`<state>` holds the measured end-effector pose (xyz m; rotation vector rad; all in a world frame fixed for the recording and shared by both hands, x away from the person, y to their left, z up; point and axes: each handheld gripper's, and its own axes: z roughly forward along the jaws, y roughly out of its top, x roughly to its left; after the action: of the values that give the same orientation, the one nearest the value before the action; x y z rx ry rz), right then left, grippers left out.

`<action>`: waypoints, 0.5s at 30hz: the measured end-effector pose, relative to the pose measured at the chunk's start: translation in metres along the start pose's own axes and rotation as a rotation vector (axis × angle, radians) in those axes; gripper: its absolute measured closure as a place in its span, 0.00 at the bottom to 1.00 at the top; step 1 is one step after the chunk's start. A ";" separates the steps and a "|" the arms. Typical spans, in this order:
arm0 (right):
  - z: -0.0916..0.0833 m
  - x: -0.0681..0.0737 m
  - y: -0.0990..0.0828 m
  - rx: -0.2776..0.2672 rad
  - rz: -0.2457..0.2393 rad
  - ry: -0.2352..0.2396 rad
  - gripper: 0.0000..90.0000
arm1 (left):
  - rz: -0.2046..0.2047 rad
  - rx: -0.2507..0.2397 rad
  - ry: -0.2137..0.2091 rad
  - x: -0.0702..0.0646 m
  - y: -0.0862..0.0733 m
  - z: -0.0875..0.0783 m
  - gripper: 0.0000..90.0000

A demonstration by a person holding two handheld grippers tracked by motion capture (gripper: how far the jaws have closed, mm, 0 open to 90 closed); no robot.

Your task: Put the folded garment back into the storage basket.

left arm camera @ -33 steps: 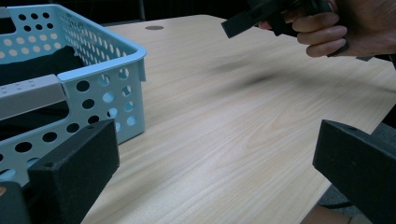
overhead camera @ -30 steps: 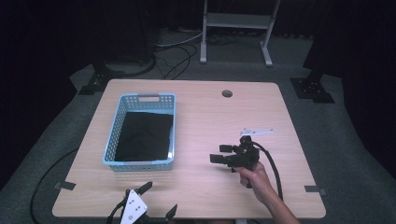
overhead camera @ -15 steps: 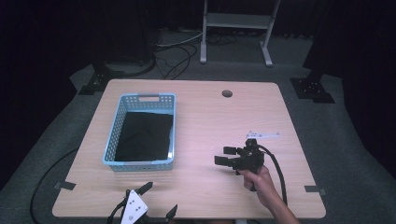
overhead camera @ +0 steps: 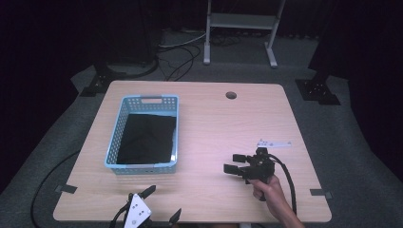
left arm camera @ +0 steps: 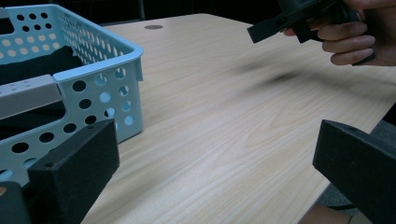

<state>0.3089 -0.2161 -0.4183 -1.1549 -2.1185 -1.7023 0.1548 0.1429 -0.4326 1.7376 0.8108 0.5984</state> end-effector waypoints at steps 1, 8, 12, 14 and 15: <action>-0.001 0.000 -0.001 -0.005 0.000 0.004 0.08 | 0.000 0.000 0.000 0.000 0.000 0.000 0.00; -0.007 -0.001 -0.012 -0.008 0.013 0.001 0.08 | 0.001 -0.002 -0.001 0.000 0.000 0.000 0.00; -0.012 -0.002 -0.016 -0.021 0.021 0.003 0.08 | 0.001 -0.003 -0.001 0.000 0.000 0.000 0.00; -0.015 -0.003 -0.018 -0.025 0.024 0.001 0.08 | 0.002 -0.003 -0.002 0.000 0.000 0.000 0.00; -0.017 -0.003 -0.019 -0.030 0.029 0.000 0.08 | 0.002 -0.001 -0.002 -0.001 0.000 0.000 0.00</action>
<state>0.2932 -0.2333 -0.4288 -1.1876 -2.0730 -1.7267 0.1543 0.1426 -0.4321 1.7381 0.8066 0.5983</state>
